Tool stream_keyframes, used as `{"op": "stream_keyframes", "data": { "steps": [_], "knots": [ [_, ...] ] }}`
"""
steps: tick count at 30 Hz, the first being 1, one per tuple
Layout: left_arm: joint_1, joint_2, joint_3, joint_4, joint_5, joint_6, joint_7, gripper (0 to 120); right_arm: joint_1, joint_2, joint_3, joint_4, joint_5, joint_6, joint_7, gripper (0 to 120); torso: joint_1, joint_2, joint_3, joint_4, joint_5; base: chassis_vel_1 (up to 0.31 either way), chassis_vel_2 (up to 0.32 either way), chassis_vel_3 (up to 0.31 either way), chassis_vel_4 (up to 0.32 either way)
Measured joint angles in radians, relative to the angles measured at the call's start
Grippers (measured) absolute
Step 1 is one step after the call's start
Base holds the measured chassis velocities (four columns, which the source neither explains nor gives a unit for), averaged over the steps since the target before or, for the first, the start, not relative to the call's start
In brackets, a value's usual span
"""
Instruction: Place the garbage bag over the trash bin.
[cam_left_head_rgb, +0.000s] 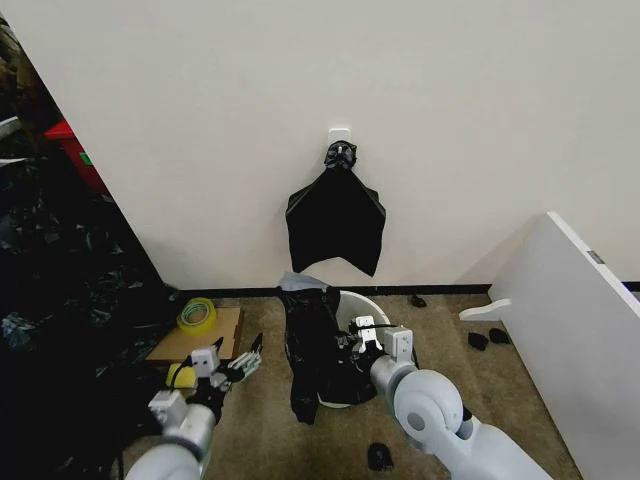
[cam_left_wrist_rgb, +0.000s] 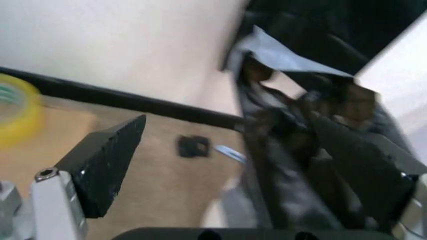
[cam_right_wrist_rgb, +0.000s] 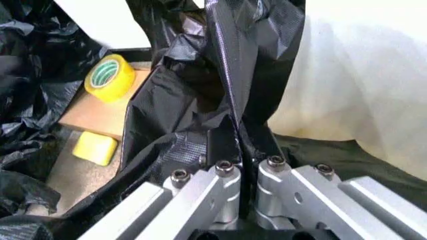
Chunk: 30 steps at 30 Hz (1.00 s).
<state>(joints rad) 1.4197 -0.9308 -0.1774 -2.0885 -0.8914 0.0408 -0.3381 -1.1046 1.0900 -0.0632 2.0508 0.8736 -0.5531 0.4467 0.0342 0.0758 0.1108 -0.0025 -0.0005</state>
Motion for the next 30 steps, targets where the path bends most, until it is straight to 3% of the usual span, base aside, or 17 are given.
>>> {"op": "stream_keyframes", "data": {
  "steps": [5, 10, 17, 25, 30],
  "knots": [
    [-0.132, 0.004, 0.139, 0.035, -0.069, 0.066, -0.044, 99, -0.003, -0.007, -0.001, 0.000, -0.001, 0.000, 0.004, 0, 0.000, 0.000, 0.000, -0.0001, 0.0000, 0.000, 0.000, 0.000, 0.000],
    [-0.198, -0.011, 0.199, 0.068, -0.093, 0.089, -0.078, 99, -0.019, -0.026, 0.011, 0.007, 0.003, -0.002, 0.010, 0, 0.000, 0.000, 0.000, -0.0001, -0.0002, 0.000, 0.000, 0.000, 0.000],
    [-0.239, -0.038, 0.218, 0.092, -0.125, 0.122, -0.133, 99, -0.032, -0.034, 0.012, 0.011, 0.005, -0.005, 0.015, 0, 0.000, 0.000, 0.000, 0.0001, 0.0000, 0.000, 0.000, 0.000, 0.000],
    [-0.340, -0.112, 0.226, 0.124, -0.262, 0.323, -0.308, 94, -0.031, -0.040, 0.010, 0.016, 0.019, -0.008, 0.027, 0, 0.000, 0.000, 0.000, 0.0000, -0.0001, 0.000, 0.000, 0.000, 0.000],
    [-0.381, -0.144, 0.231, 0.150, -0.308, 0.407, -0.375, 91, -0.035, -0.040, 0.010, 0.018, 0.020, -0.008, 0.031, 0, 0.000, 0.000, 0.000, 0.0000, -0.0001, 0.000, 0.000, 0.000, 0.000]
  ]
}}
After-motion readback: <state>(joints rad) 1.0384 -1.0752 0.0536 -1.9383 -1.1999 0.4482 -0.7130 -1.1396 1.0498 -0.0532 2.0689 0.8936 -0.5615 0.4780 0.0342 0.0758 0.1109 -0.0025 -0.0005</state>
